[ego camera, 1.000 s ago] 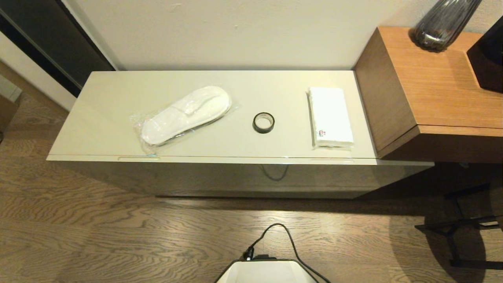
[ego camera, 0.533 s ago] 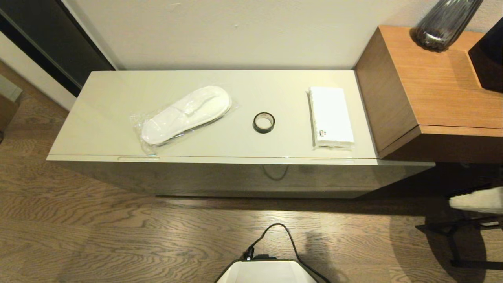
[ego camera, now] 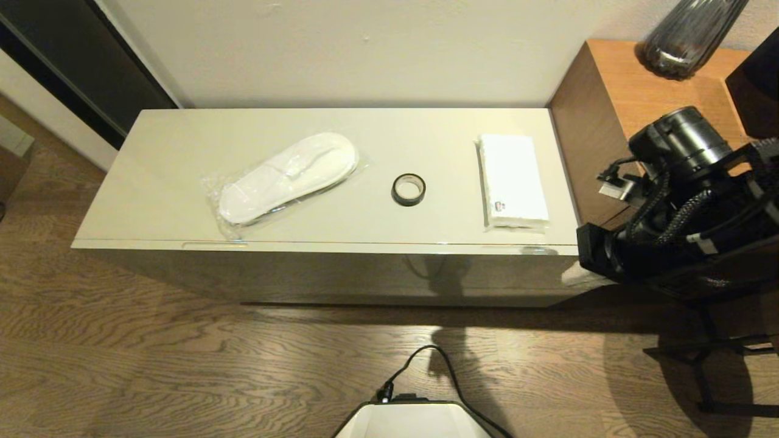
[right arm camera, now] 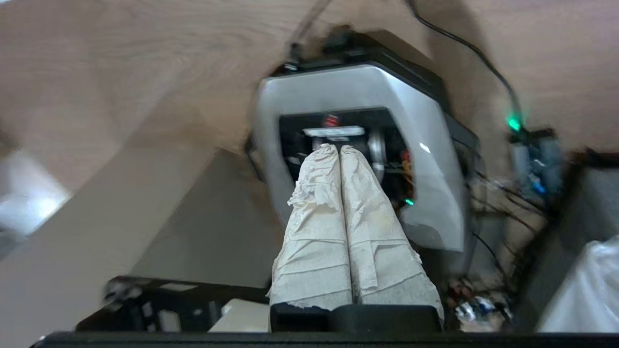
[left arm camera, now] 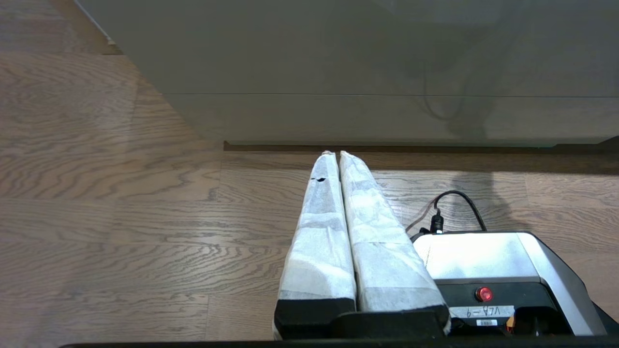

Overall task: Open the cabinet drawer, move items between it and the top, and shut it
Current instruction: Open the drawer

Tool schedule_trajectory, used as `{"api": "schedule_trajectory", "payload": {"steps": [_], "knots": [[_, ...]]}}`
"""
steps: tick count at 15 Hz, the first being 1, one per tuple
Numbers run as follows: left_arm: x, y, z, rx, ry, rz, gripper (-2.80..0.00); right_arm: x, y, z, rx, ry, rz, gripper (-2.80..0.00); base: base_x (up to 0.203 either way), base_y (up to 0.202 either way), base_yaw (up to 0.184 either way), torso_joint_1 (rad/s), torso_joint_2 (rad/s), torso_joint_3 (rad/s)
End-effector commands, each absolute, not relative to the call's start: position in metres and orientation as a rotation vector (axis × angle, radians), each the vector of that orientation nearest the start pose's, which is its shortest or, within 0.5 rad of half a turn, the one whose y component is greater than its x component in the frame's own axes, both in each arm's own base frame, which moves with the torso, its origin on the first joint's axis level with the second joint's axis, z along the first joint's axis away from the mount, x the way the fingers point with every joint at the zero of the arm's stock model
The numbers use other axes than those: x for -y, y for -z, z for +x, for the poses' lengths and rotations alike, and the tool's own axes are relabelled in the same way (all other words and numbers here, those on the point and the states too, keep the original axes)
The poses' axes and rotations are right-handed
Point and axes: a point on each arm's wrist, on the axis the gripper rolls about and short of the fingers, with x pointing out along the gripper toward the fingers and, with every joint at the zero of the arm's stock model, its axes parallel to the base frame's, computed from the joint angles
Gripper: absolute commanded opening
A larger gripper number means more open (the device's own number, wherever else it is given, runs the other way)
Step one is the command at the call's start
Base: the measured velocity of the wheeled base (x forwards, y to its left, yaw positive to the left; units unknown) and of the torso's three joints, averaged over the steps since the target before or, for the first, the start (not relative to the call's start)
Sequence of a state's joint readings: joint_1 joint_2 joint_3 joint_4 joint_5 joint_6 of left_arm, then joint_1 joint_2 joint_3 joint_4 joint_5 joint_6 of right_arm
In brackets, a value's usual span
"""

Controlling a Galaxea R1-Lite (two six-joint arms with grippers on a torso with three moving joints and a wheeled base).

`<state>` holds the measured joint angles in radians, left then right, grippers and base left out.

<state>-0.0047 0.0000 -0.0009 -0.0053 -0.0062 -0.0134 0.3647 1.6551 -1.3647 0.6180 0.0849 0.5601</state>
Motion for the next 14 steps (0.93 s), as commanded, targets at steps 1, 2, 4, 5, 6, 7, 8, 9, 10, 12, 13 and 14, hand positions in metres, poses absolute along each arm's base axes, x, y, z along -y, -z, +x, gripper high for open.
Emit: {"api": "schedule_trajectory", "payload": {"steps": [1, 2, 4, 5, 6, 7, 8, 9, 10, 12, 13, 14], "knots": [[0.0, -0.077, -0.023, 0.008, 0.011, -0.014, -2.8, -0.107, -0.226, 0.269, -1.033, -0.12, 0.375, -2.8, 0.0, 0.0, 0.0, 0.0, 0.0, 0.0], [0.0, -0.077, -0.023, 0.008, 0.011, -0.014, -2.8, -0.108, -0.226, 0.269, -1.033, -0.121, 0.375, -2.8, 0.0, 0.0, 0.0, 0.0, 0.0, 0.0], [0.0, -0.076, -0.023, 0.006, 0.011, -0.014, -2.8, -0.117, -0.227, 0.267, -1.032, -0.144, 0.366, -2.8, 0.0, 0.0, 0.0, 0.0, 0.0, 0.0], [0.0, -0.077, -0.023, 0.008, 0.011, -0.014, -2.8, -0.117, -0.228, 0.266, -1.03, -0.145, 0.365, -2.8, 0.0, 0.0, 0.0, 0.0, 0.0, 0.0], [0.0, -0.077, -0.023, 0.008, 0.011, -0.014, -2.8, -0.118, -0.229, 0.265, -1.028, -0.149, 0.363, -2.8, 0.0, 0.0, 0.0, 0.0, 0.0, 0.0], [0.0, -0.076, -0.023, 0.006, 0.011, -0.014, -2.8, -0.119, -0.23, 0.264, -1.025, -0.154, 0.361, -2.8, 0.0, 0.0, 0.0, 0.0, 0.0, 0.0], [0.0, -0.076, -0.023, 0.006, 0.011, -0.014, -2.8, -0.12, -0.231, 0.263, -1.021, -0.159, 0.358, -2.8, 0.0, 0.0, 0.0, 0.0, 0.0, 0.0], [0.0, -0.077, -0.023, 0.008, 0.011, -0.014, -2.8, -0.121, -0.232, 0.261, -1.018, -0.162, 0.354, -2.8, 0.0, 0.0, 0.0, 0.0, 0.0, 0.0], [0.0, -0.076, -0.023, 0.006, 0.011, -0.014, -2.8, -0.124, -0.233, 0.258, -1.01, -0.163, 0.34, -2.8, 0.0, 0.0, 0.0, 0.0, 0.0, 0.0], [0.0, -0.077, -0.023, 0.008, 0.012, -0.014, -2.8, -0.13, -0.23, 0.258, -1.009, -0.153, 0.312, -2.8, 0.0, 0.0, 0.0, 0.0, 0.0, 0.0], [0.0, -0.077, -0.023, 0.008, 0.011, -0.014, -2.8, -0.133, -0.227, 0.259, -1.012, -0.149, 0.3, -2.8, 0.0, 0.0, 0.0, 0.0, 0.0, 0.0], [0.0, -0.077, -0.023, 0.008, 0.011, -0.014, -2.8, -0.135, -0.225, 0.261, -1.016, -0.142, 0.292, -2.8, 0.0, 0.0, 0.0, 0.0, 0.0, 0.0]]}}
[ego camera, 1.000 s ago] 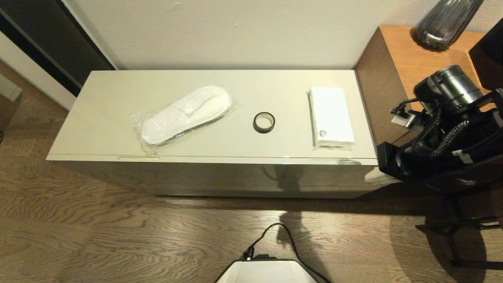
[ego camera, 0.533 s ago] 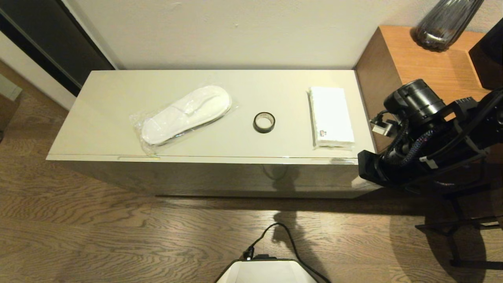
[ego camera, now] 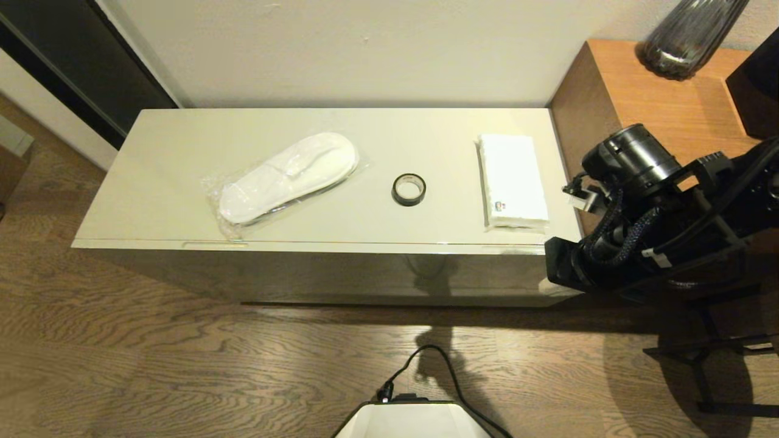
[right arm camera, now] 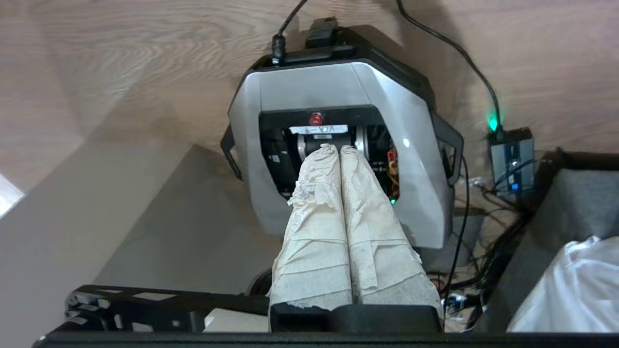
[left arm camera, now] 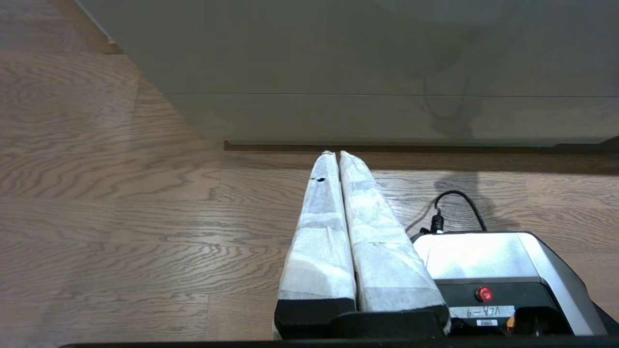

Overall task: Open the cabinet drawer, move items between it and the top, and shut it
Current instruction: Open the drawer

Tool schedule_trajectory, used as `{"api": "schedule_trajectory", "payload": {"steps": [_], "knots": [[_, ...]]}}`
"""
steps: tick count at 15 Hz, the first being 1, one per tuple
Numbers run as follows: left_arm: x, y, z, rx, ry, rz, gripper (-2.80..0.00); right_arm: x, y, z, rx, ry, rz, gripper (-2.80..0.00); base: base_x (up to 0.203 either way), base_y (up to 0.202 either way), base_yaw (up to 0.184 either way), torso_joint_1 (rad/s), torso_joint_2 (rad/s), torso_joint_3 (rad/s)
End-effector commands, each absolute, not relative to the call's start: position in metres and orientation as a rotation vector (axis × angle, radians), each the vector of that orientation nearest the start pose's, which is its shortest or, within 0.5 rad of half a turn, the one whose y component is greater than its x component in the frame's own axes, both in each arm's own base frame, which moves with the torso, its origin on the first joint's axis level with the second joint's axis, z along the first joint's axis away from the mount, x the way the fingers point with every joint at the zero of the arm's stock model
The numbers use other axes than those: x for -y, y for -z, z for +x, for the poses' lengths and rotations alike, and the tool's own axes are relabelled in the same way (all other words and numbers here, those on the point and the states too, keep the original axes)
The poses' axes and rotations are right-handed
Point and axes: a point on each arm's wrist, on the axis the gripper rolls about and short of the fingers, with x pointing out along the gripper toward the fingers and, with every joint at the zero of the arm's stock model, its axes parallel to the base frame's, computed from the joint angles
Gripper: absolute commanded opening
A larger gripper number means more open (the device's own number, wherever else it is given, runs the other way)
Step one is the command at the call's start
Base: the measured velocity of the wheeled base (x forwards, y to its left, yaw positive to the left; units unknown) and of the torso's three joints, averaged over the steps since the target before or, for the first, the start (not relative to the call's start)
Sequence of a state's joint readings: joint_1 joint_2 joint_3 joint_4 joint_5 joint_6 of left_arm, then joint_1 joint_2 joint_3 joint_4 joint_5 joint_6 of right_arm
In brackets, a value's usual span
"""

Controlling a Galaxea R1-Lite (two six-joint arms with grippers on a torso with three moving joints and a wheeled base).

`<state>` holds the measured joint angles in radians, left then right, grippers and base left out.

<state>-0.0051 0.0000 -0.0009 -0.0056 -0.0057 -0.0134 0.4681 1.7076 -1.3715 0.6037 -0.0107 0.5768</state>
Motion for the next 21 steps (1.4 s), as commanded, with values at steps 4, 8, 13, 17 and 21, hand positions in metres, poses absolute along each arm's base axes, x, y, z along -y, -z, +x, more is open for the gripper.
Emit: {"api": "schedule_trajectory", "payload": {"steps": [4, 8, 13, 17, 21], "knots": [[0.0, -0.076, -0.023, 0.006, 0.011, -0.014, -2.8, -0.149, -0.204, 0.285, -0.979, -0.07, 0.247, -2.8, 0.0, 0.0, 0.0, 0.0, 0.0, 0.0], [0.0, -0.077, -0.023, 0.008, 0.011, -0.014, -2.8, -0.164, -0.213, 0.317, -0.791, -0.024, 0.277, -2.8, 0.0, 0.0, 0.0, 0.0, 0.0, 0.0], [0.0, -0.077, -0.023, 0.008, 0.011, -0.014, -2.8, -0.17, -0.204, 0.332, -0.715, 0.047, 0.271, -2.8, 0.0, 0.0, 0.0, 0.0, 0.0, 0.0], [0.0, -0.077, -0.023, 0.008, 0.011, -0.014, -2.8, -0.167, -0.198, 0.344, -0.709, 0.069, 0.276, -2.8, 0.0, 0.0, 0.0, 0.0, 0.0, 0.0], [0.0, -0.077, -0.023, 0.008, 0.011, -0.014, -2.8, -0.163, -0.191, 0.355, -0.688, 0.081, 0.293, -2.8, 0.0, 0.0, 0.0, 0.0, 0.0, 0.0]]}}
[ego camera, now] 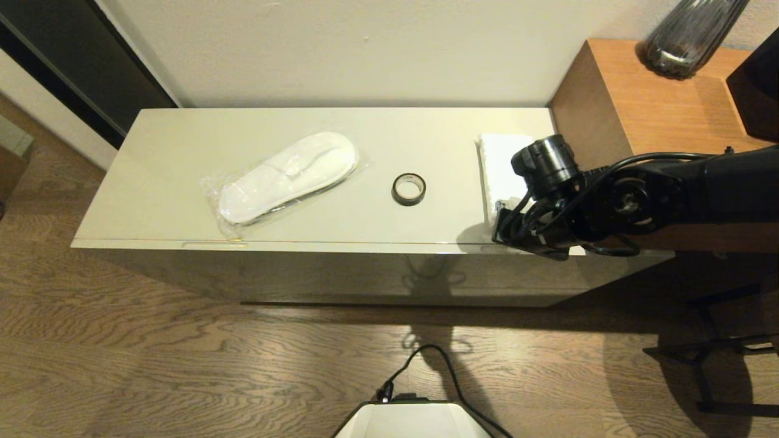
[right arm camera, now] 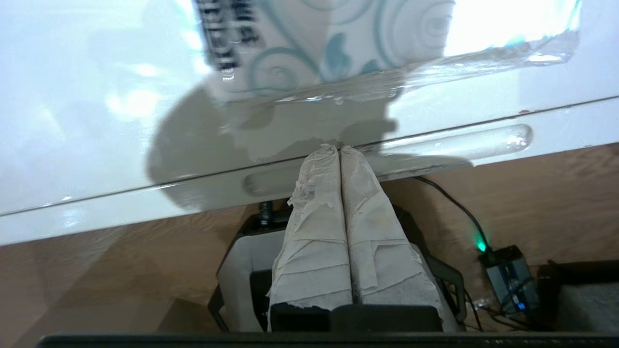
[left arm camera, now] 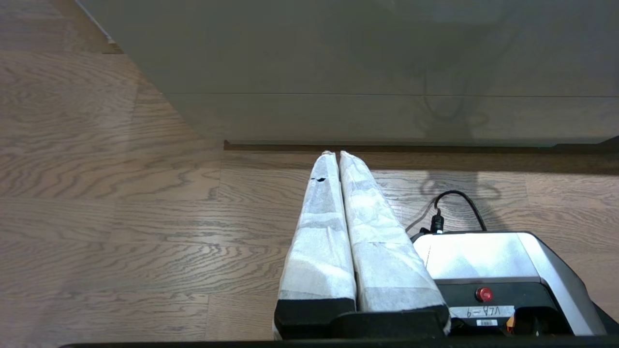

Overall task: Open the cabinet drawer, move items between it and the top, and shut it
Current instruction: Open the drawer

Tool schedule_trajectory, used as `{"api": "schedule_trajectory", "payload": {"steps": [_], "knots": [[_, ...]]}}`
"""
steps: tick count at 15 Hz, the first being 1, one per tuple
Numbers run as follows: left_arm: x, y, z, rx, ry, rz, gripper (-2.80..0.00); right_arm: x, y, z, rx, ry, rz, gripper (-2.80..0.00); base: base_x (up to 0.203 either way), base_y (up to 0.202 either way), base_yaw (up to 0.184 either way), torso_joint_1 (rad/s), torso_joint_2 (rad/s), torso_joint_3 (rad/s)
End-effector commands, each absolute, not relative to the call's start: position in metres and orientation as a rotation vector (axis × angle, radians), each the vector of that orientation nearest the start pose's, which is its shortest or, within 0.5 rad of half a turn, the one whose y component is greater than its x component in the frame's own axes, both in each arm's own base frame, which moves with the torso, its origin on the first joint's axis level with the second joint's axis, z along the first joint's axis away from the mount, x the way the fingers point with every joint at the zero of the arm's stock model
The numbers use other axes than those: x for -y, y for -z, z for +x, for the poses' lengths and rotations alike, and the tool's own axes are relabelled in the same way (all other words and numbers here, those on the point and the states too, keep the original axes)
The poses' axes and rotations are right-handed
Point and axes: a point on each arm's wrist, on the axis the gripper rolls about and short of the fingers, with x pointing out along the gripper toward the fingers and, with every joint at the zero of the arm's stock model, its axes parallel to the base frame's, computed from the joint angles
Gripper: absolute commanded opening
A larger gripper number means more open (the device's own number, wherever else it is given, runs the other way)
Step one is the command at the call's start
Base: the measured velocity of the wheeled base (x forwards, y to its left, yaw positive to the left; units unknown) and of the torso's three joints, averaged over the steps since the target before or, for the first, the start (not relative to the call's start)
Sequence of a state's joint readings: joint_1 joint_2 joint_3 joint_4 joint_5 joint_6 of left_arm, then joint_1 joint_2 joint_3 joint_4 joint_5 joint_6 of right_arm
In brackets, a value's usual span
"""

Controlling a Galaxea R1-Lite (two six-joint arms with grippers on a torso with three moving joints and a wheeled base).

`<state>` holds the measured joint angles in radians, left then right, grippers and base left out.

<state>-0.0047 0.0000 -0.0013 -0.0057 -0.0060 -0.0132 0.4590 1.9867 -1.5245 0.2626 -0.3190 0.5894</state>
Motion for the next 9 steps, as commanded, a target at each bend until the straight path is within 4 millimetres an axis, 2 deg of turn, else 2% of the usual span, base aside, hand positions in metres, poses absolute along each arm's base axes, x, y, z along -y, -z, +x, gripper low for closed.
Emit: {"api": "schedule_trajectory", "payload": {"steps": [1, 6, 9], "knots": [[0.0, -0.0765, -0.0229, 0.008, 0.011, -0.014, -2.8, -0.1624, -0.1888, 0.3574, -0.688, 0.086, 0.296, -2.8, 0.0, 0.0, 0.0, 0.0, 0.0, 0.0], [0.0, -0.0762, -0.0228, 0.006, 0.011, -0.014, -2.8, -0.1612, -0.1811, 0.3603, -0.706, 0.097, 0.289, -2.8, 0.0, 0.0, 0.0, 0.0, 0.0, 0.0], [0.0, -0.0765, -0.0229, 0.008, 0.011, -0.014, -2.8, -0.158, -0.1811, 0.3534, -0.717, 0.102, 0.286, -2.8, 0.0, 0.0, 0.0, 0.0, 0.0, 0.0]]}}
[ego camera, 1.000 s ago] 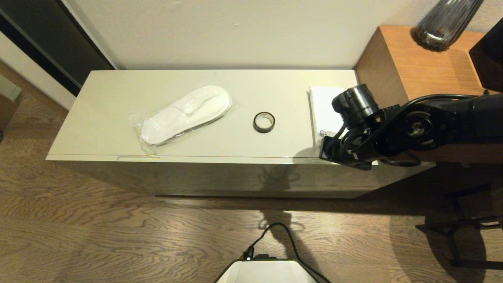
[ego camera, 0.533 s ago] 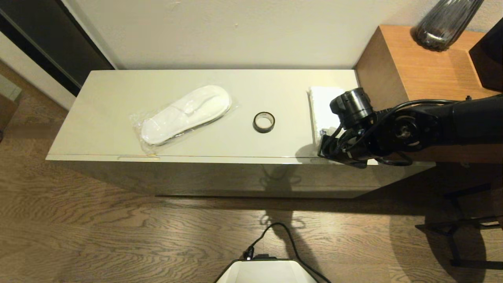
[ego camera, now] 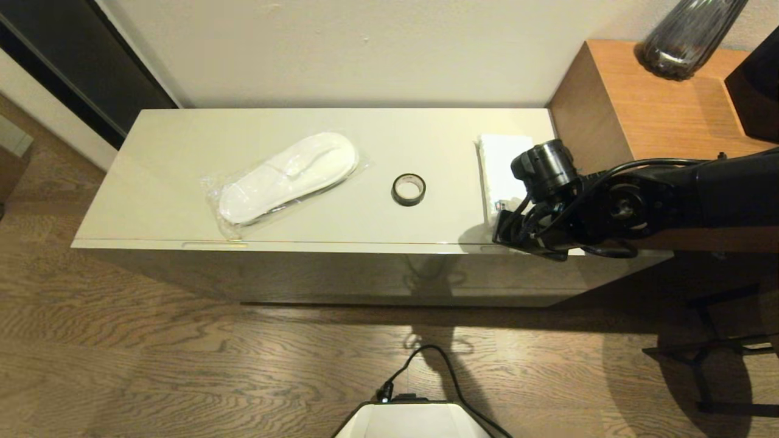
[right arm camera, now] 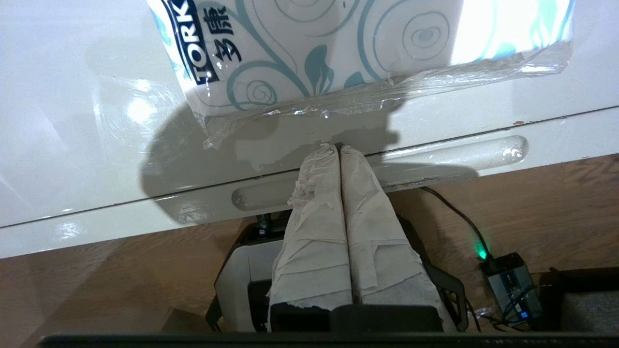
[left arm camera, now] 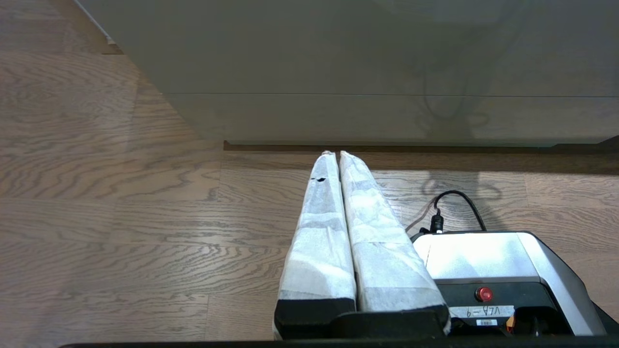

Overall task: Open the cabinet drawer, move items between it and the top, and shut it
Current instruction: Open the drawer

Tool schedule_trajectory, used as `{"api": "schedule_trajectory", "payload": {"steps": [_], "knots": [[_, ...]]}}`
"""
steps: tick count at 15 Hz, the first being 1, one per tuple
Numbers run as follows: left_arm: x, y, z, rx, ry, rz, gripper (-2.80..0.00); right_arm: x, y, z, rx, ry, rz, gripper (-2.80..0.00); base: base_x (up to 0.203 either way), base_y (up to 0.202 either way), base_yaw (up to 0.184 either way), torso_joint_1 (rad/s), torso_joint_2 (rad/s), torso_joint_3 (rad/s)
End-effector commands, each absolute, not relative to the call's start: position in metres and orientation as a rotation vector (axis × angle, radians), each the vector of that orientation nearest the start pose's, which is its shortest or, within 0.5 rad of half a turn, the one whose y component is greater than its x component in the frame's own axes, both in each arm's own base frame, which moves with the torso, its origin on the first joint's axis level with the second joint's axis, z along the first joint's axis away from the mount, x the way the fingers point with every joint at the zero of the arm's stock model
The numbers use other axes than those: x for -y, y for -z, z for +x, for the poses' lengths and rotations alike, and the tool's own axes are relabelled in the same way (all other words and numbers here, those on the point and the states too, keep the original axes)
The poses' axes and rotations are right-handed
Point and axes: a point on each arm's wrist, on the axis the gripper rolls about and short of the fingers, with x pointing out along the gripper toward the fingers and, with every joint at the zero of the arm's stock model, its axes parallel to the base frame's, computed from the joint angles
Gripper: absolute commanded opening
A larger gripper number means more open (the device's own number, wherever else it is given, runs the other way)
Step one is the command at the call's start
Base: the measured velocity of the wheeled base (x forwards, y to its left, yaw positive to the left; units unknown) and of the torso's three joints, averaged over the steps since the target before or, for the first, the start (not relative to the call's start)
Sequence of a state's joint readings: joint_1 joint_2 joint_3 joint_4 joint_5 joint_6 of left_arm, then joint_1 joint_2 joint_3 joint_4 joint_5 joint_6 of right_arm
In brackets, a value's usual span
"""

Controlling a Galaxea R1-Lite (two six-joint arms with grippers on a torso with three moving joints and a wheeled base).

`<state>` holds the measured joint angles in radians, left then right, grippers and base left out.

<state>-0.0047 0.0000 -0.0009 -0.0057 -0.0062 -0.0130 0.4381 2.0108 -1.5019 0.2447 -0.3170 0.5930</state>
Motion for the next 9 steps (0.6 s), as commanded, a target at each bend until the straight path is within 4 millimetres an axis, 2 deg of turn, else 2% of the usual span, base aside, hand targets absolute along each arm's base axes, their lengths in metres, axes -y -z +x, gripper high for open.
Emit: {"api": "schedule_trajectory", "payload": {"steps": [1, 4, 7, 9], "knots": [[0.0, -0.077, -0.023, 0.008, 0.011, -0.014, -2.8, -0.157, -0.178, 0.351, -0.729, 0.104, 0.28, -2.8, 0.0, 0.0, 0.0, 0.0, 0.0, 0.0], [0.0, -0.077, -0.023, 0.008, 0.011, -0.014, -2.8, -0.155, -0.161, 0.346, -0.781, 0.136, 0.287, -2.8, 0.0, 0.0, 0.0, 0.0, 0.0, 0.0], [0.0, -0.077, -0.023, 0.008, 0.012, -0.014, -2.8, -0.153, -0.155, 0.342, -0.807, 0.148, 0.306, -2.8, 0.0, 0.0, 0.0, 0.0, 0.0, 0.0], [0.0, -0.077, -0.023, 0.008, 0.011, -0.014, -2.8, -0.149, -0.146, 0.332, -0.849, 0.162, 0.313, -2.8, 0.0, 0.0, 0.0, 0.0, 0.0, 0.0]]}}
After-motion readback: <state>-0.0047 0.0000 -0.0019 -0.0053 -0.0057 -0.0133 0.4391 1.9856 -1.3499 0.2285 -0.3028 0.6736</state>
